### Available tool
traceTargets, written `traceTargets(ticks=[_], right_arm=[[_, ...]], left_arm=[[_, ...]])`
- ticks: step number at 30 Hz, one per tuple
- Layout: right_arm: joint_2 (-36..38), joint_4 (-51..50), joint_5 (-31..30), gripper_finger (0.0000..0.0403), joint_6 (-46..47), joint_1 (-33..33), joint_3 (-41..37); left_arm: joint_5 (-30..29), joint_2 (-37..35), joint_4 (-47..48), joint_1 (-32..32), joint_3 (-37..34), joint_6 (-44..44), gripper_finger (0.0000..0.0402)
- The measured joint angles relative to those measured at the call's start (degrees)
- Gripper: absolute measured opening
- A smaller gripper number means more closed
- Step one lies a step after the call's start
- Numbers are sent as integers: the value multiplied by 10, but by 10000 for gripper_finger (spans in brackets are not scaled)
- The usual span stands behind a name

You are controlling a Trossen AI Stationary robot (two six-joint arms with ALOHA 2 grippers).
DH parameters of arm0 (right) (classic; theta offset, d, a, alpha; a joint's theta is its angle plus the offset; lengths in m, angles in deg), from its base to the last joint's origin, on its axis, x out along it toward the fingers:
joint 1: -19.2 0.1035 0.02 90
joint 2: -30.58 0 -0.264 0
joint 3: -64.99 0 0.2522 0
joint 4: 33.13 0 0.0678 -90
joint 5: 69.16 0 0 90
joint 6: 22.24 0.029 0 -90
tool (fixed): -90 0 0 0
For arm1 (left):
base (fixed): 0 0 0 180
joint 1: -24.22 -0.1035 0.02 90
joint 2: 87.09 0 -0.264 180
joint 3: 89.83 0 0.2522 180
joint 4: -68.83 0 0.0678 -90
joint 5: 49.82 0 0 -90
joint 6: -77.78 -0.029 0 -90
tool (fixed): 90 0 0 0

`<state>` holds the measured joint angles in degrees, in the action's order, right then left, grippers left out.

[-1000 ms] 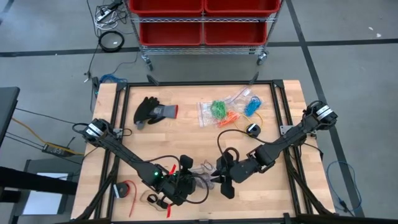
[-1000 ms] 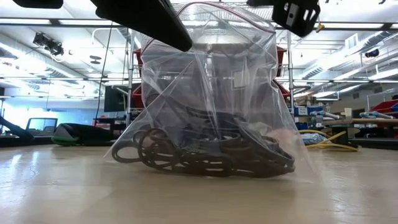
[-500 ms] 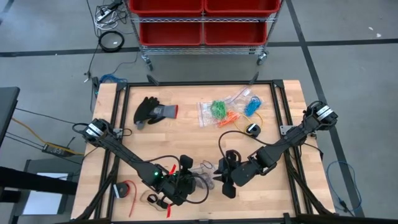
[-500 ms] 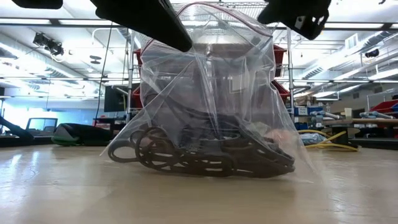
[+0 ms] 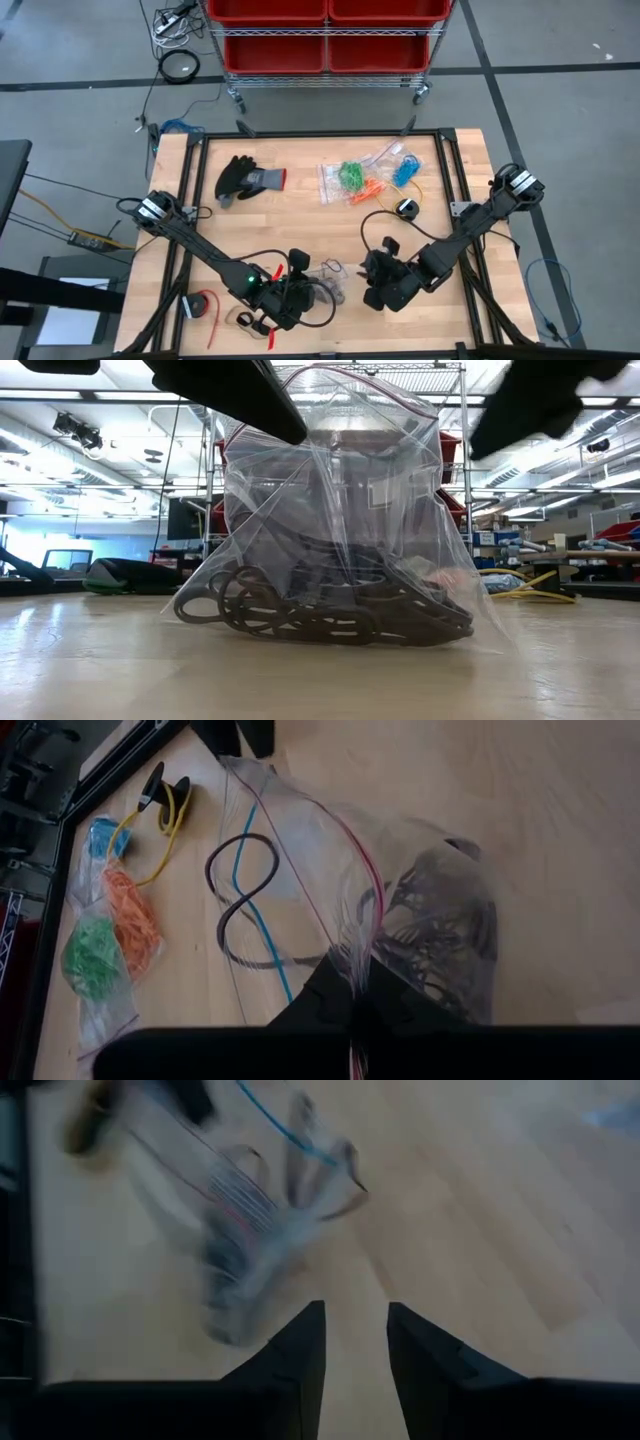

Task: Sort rubber bands
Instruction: Put the black rubber band into the transparent zip bag

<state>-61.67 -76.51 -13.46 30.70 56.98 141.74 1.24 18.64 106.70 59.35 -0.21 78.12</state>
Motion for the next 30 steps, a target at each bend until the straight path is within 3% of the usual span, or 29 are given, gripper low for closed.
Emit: traceTargets(ticks=[4, 9, 15, 19, 30], right_arm=[[0, 31, 16, 81, 42, 0, -51], [-5, 190, 42, 9, 37, -11, -144], [-5, 402, 1, 2, 6, -37, -245], [-5, 486, 0, 1, -8, -64, -286], [-4, 526, 14, 0, -51, -141, -294]], left_arm=[[0, 0, -3, 0, 0, 0, 2], [0, 0, -3, 0, 0, 0, 2], [0, 0, -4, 0, 0, 0, 2], [0, 0, -4, 0, 0, 1, 2], [0, 0, -6, 0, 0, 1, 2]])
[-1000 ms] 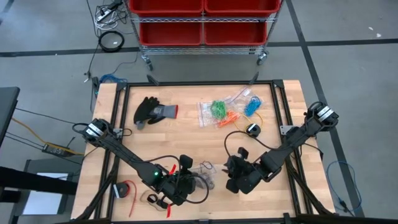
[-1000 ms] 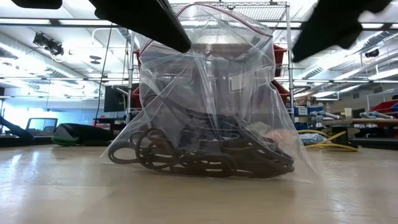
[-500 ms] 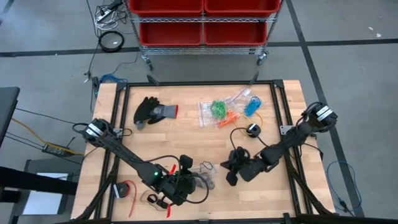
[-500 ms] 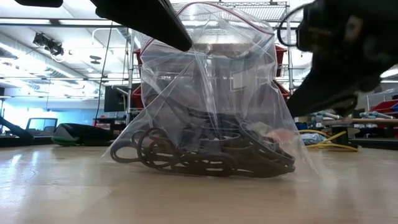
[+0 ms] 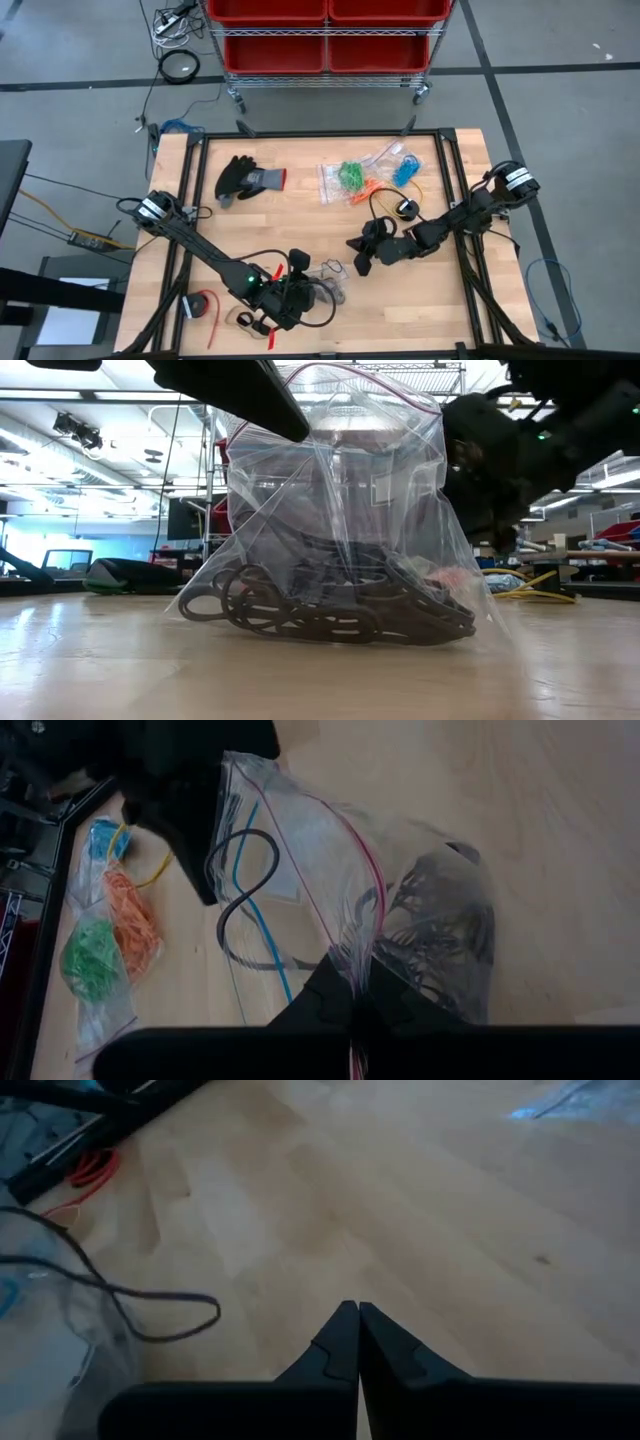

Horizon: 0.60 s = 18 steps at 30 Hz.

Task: Sort rubber bands
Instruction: Put the black rubber band into the transparent zip bag

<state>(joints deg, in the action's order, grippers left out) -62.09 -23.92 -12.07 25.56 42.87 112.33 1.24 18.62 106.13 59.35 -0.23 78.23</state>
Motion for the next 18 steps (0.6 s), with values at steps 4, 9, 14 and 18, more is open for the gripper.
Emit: traceTargets(ticks=[4, 9, 14, 18], right_arm=[[0, 46, 39, 0, -36, -19, 0], [0, 183, 68, 0, -148, -21, 0], [0, 268, 82, 0, -211, -22, 0], [0, 247, 71, 0, -197, -21, 0]], left_arm=[[0, 0, 0, 0, 0, 0, 2], [0, 0, 0, 0, 0, 0, 2], [0, 0, 0, 0, 0, 1, 2], [1, 0, 0, 0, 0, 2, 2]])
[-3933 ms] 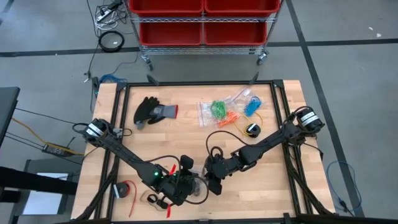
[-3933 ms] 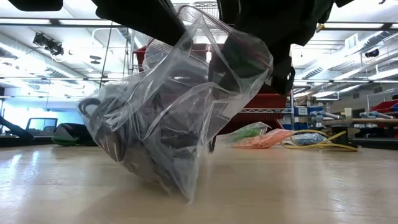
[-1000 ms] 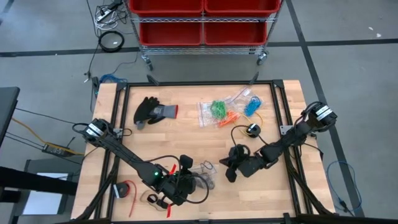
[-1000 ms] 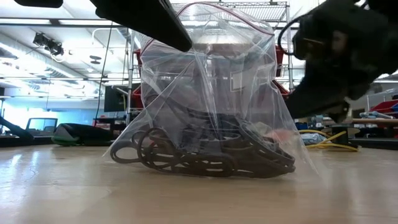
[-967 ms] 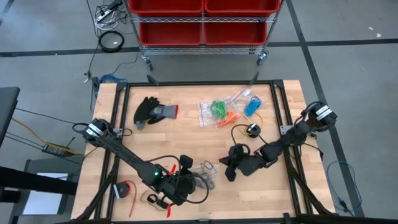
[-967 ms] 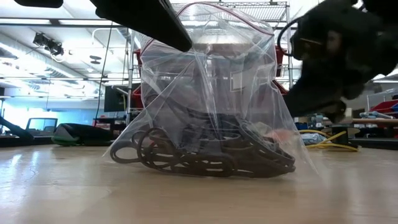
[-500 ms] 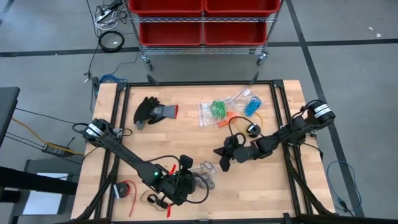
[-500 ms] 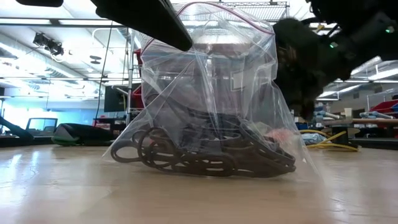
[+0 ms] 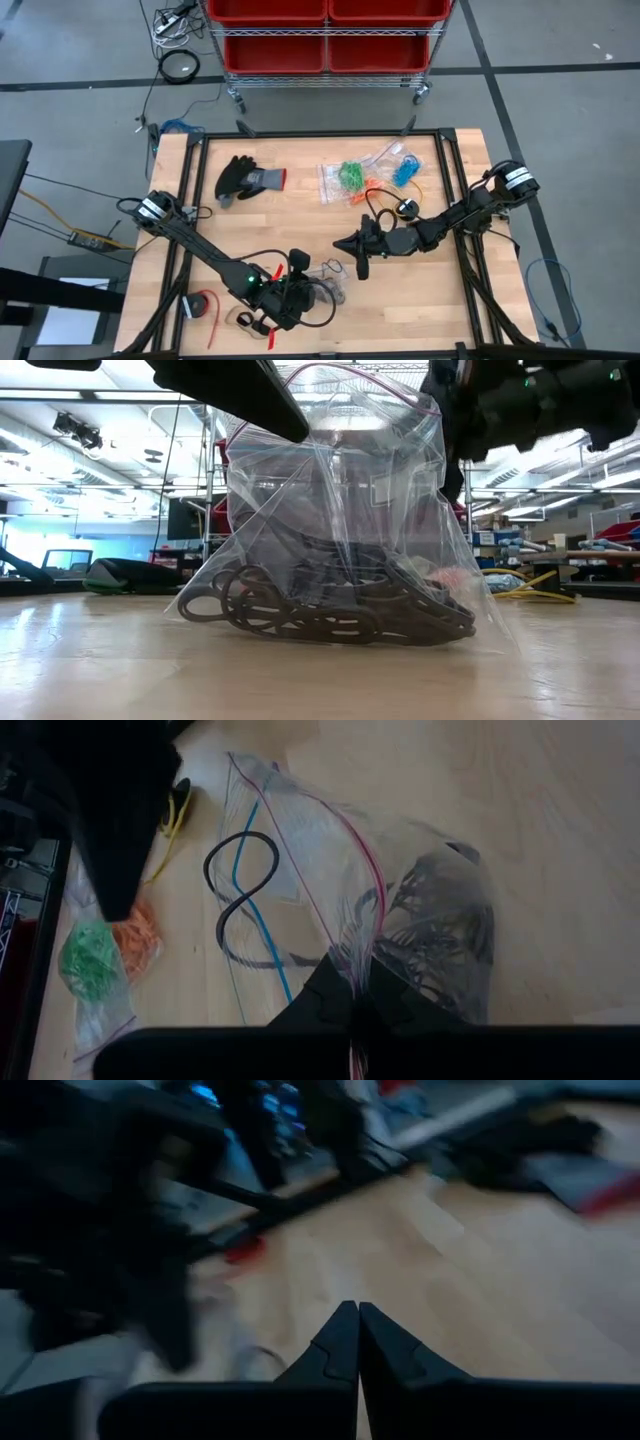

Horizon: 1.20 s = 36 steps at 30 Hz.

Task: Sort rubber bands
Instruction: Put the black rubber band into the transparent zip bag

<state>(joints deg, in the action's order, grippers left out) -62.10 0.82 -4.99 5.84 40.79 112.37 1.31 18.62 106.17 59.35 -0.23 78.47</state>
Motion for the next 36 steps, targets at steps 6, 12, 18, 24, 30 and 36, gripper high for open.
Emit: traceTargets(ticks=[6, 12, 18, 24, 30, 36], right_arm=[[0, -98, -55, 0, 96, 9, 0], [0, -97, -49, 0, 133, 31, 0], [0, -88, -47, 0, 143, 48, 1], [0, -125, -22, 0, 170, 54, 17], [-1, -150, -9, 0, 173, 60, 44], [-1, -189, -9, 0, 173, 66, 64]], left_arm=[[1, 0, 0, 0, 0, 0, 2], [1, 0, 0, 0, 0, 0, 2], [1, 0, -6, 0, 0, 0, 2], [1, 0, -11, 0, 0, 0, 2], [1, 0, -11, 0, 0, 0, 2], [1, 0, -11, 0, 0, 0, 2]])
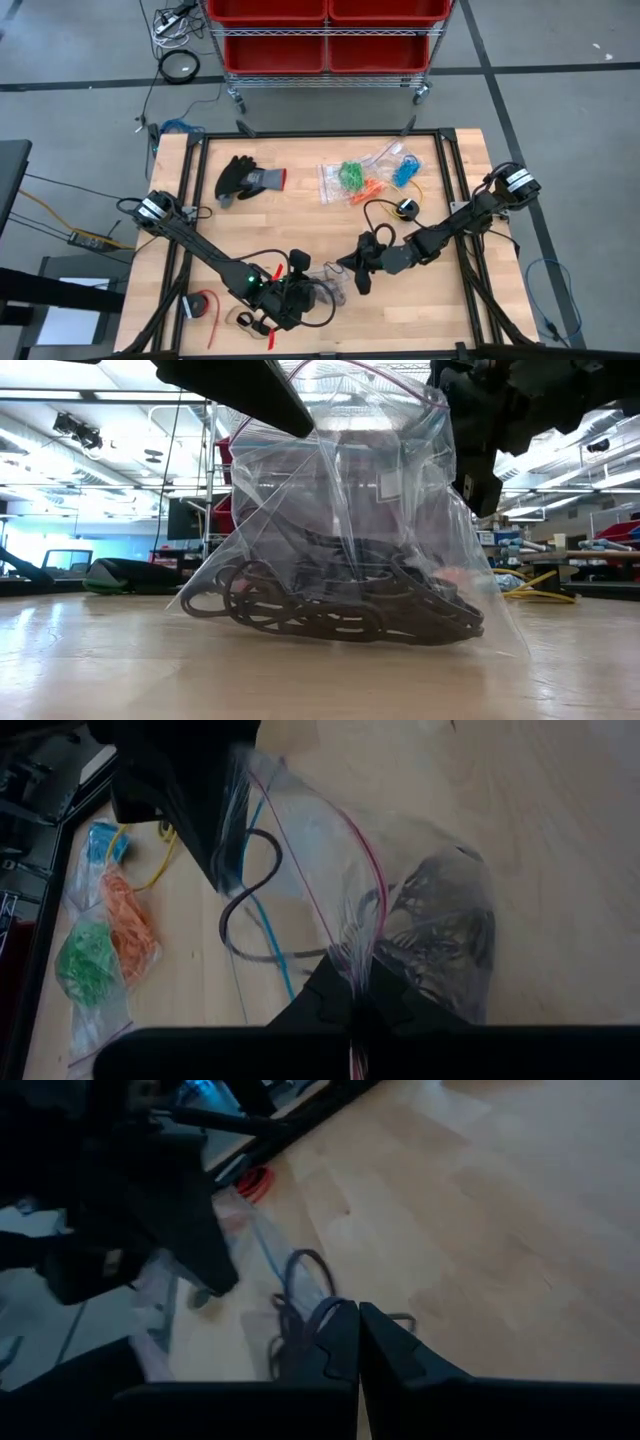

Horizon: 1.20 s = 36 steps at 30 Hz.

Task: Sort rubber bands
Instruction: Put the black rubber band into the transparent zip bag

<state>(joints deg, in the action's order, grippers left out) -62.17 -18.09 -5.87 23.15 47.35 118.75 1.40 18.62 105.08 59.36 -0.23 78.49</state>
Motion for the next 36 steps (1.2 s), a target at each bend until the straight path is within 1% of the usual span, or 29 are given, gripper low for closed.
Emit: traceTargets(ticks=[9, 17, 21, 23, 26, 32, 36], right_arm=[[0, 72, 13, 0, -69, 5, 5], [0, 71, 14, 0, -83, 3, 5], [0, 42, 14, 0, -64, 3, 5], [0, 29, 6, 0, -57, 3, 5], [0, 19, -23, 0, -64, 6, 5], [0, 28, -62, 0, -105, 13, 5], [0, -15, -86, 0, -144, 15, 5]], left_arm=[[0, 0, -5, 0, 0, 0, 2], [0, 0, -4, 0, 0, 0, 2], [0, 0, -4, 0, 0, 0, 2], [0, 0, -4, 0, 0, 0, 2], [0, 0, -3, 0, 0, 0, 2], [0, 0, -3, 0, 0, 0, 2], [0, 0, -3, 0, 0, 1, 2]])
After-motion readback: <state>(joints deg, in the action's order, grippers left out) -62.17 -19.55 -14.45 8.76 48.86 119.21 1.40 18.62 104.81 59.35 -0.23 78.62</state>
